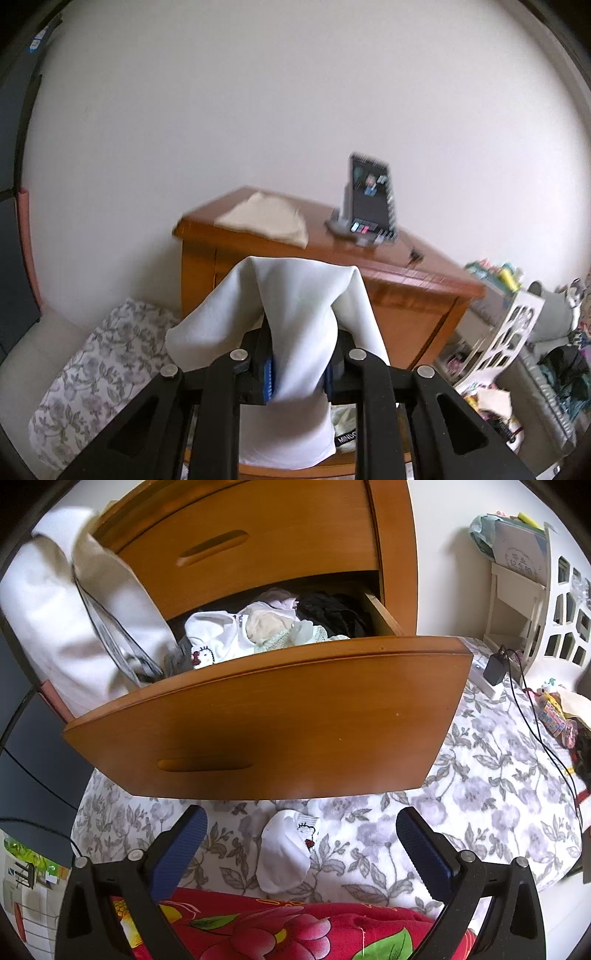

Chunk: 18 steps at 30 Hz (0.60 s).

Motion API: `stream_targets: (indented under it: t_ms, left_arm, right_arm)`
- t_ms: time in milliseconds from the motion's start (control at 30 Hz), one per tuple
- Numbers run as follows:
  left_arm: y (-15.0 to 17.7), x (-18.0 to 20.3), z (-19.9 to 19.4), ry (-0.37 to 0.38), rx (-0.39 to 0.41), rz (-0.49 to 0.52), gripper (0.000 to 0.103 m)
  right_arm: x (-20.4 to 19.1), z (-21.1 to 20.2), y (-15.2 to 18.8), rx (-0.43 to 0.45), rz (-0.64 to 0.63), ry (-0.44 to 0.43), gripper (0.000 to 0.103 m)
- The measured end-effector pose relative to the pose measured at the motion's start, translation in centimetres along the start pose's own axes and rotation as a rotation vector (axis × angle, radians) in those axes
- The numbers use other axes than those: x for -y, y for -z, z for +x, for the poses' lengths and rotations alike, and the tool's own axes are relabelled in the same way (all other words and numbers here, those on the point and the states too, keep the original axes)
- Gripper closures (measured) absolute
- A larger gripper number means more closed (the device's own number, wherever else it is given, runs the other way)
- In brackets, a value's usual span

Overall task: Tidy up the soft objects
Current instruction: 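Lift the white cloth up out of the drawer with the left gripper, then lower the held white cloth below the drawer front onto the bedspread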

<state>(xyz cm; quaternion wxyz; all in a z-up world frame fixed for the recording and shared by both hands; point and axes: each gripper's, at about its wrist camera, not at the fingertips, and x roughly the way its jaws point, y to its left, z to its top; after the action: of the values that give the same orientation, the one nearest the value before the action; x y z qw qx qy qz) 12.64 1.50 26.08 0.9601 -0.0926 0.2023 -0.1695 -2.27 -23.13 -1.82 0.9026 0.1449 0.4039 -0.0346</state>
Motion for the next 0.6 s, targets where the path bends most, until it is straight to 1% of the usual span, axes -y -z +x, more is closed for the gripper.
stream_targets:
  t_ms: [200,300,400,467,600]
  left_arm:
    - [-2.1,1.2,-4.3,0.094,0.088,-0.003,0.083]
    - [-2.5,2.6,-6.0,0.111,0.105,0.041,0.082]
    - [-1.5,4.1,-6.6,0.107,0.070,0.117,0.082]
    - [-0.1,4.9,-6.7,0.109,0.040,0.155,0.082]
    - [2.5,5.5,-6.6,0.161,-0.032,0.166,0.082]
  right_arm:
    - [0.0,0.0,0.0,0.000,0.004,-0.002,0.000]
    - [0.1,-0.2,0.1,0.003,0.013,-0.003,0.000]
    - [0.2,-0.6,0.4,0.016,0.019,-0.003,0.000]
    - [0.3,-1.1,0.7,0.026,0.020,-0.005,0.000]
    - [0.9,-2.0,1.1,0.035,0.027,-0.008,0.000]
